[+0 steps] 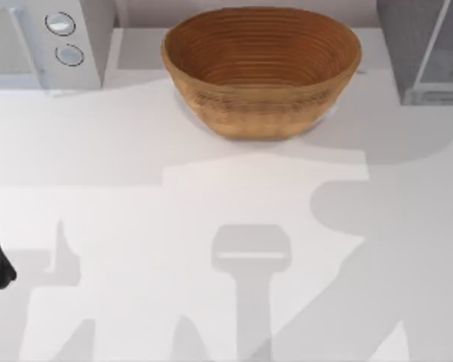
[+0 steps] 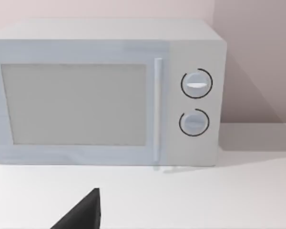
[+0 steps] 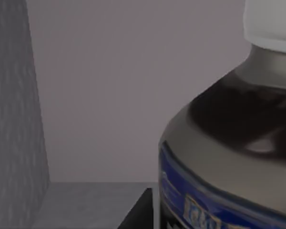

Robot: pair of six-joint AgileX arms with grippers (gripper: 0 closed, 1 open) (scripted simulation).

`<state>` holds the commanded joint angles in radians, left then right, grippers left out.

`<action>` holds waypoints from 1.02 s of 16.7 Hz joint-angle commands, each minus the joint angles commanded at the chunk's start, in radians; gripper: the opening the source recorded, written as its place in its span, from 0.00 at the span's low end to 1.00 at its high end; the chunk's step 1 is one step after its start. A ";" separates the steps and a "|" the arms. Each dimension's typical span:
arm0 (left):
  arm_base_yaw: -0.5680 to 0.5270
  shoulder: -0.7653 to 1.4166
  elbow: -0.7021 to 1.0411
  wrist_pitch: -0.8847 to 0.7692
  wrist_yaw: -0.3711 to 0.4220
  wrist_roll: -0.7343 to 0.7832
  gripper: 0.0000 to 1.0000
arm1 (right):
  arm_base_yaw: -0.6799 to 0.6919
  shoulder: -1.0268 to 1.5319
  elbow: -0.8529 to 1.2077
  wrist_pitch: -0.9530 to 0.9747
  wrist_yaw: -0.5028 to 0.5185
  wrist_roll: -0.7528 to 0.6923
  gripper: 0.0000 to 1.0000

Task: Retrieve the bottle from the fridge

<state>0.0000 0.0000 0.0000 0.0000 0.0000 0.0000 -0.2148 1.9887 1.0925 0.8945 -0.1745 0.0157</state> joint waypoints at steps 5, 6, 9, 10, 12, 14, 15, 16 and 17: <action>0.000 0.000 0.000 0.000 0.000 0.000 1.00 | -0.023 -0.155 -0.246 0.078 -0.029 0.004 0.00; 0.000 0.000 0.000 0.000 0.000 0.000 1.00 | -0.026 -0.175 -0.271 0.089 -0.034 0.004 0.00; 0.000 0.000 0.000 0.000 0.000 0.000 1.00 | -0.028 -0.190 -0.289 0.098 -0.037 0.005 0.00; 0.000 0.000 0.000 0.000 0.000 0.000 1.00 | -0.028 -0.190 -0.289 0.098 -0.037 0.005 0.00; 0.000 0.000 0.000 0.000 0.000 0.000 1.00 | -0.022 -0.184 -0.286 0.096 -0.036 0.006 0.00; 0.000 0.000 0.000 0.000 0.000 0.000 1.00 | -0.019 -0.206 -0.298 0.081 -0.034 0.005 0.00; 0.000 0.000 0.000 0.000 0.000 0.000 1.00 | -0.016 -0.229 -0.309 0.068 -0.031 0.005 0.00; 0.000 0.000 0.000 0.000 0.000 0.000 1.00 | -0.012 -0.260 -0.324 0.050 -0.027 0.004 0.00; 0.000 0.000 0.000 0.000 0.000 0.000 1.00 | -0.007 -0.298 -0.341 0.029 -0.022 0.002 0.00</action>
<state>0.0000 0.0000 0.0000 0.0000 0.0000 0.0000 -0.2213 1.6909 0.7514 0.9233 -0.1969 0.0180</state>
